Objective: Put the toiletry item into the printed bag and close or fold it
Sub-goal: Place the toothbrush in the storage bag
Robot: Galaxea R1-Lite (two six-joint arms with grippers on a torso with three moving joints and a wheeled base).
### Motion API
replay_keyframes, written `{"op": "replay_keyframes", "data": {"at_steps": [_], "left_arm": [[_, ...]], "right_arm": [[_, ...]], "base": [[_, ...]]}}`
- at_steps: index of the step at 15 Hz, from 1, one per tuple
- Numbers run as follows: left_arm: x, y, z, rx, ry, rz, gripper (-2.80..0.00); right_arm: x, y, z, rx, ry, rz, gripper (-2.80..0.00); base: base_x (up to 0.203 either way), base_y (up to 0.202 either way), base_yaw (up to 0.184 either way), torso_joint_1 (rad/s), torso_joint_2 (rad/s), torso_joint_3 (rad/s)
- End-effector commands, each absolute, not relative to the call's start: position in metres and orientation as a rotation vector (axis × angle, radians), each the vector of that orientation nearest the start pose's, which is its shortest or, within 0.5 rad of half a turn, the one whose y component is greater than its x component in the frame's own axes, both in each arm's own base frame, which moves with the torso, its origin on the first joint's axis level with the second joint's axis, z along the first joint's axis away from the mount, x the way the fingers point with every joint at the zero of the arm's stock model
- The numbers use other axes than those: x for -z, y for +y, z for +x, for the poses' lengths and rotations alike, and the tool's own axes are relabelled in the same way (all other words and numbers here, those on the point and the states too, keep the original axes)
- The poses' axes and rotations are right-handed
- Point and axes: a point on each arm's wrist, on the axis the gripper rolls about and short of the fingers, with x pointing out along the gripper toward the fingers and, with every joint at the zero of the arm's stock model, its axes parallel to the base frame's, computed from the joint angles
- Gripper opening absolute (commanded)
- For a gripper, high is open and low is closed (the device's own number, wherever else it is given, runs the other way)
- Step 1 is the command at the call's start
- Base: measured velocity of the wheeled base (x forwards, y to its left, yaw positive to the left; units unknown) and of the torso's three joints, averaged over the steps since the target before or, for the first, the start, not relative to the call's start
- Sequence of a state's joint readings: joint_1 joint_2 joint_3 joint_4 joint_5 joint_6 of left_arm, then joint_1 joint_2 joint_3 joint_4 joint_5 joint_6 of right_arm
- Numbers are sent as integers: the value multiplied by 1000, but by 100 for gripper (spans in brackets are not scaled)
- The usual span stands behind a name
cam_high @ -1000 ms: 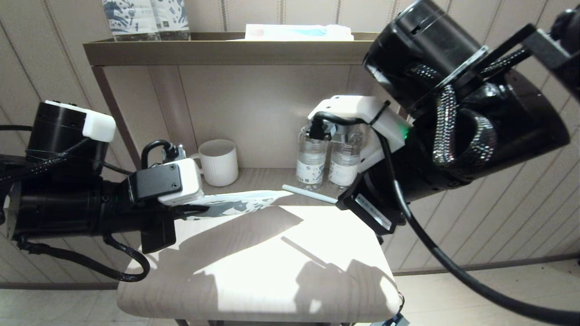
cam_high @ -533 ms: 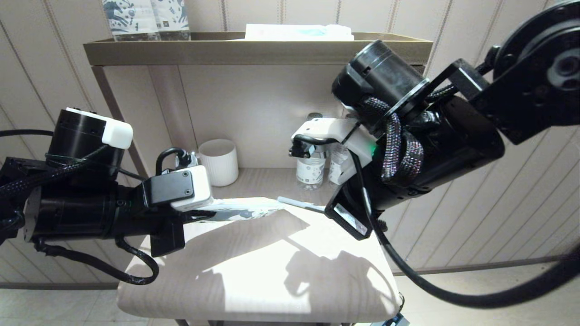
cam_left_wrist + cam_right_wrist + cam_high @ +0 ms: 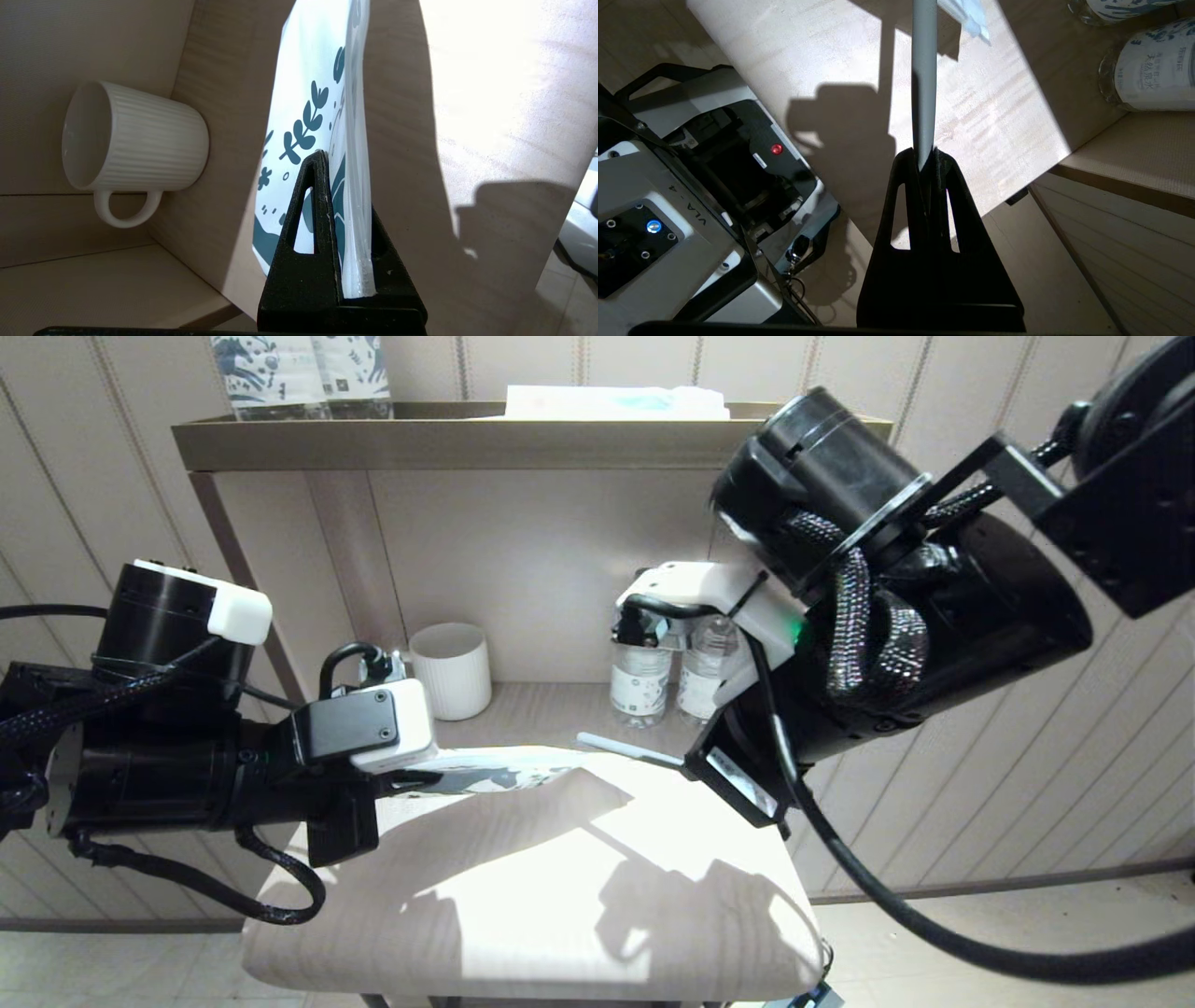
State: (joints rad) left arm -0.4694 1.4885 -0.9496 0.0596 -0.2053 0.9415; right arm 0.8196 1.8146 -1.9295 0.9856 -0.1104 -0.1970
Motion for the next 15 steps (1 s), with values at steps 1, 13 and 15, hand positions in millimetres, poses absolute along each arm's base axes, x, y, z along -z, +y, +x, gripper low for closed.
{"op": "replay_keyframes", "data": {"at_steps": [1, 13, 15], "left_arm": [[-219, -115, 217, 890, 243, 961, -280], [-218, -115, 217, 889, 244, 961, -280], [-219, -115, 216, 889, 243, 961, -280]], "right_arm": [[-314, 211, 200, -746, 728, -577, -280], [-288, 232, 207, -771, 808, -623, -280], [-290, 235, 211, -770, 796, -617, -280]], "base": [[0, 0, 0, 0, 0, 0], [0, 0, 0, 0, 0, 0], [0, 0, 0, 0, 0, 0]]}}
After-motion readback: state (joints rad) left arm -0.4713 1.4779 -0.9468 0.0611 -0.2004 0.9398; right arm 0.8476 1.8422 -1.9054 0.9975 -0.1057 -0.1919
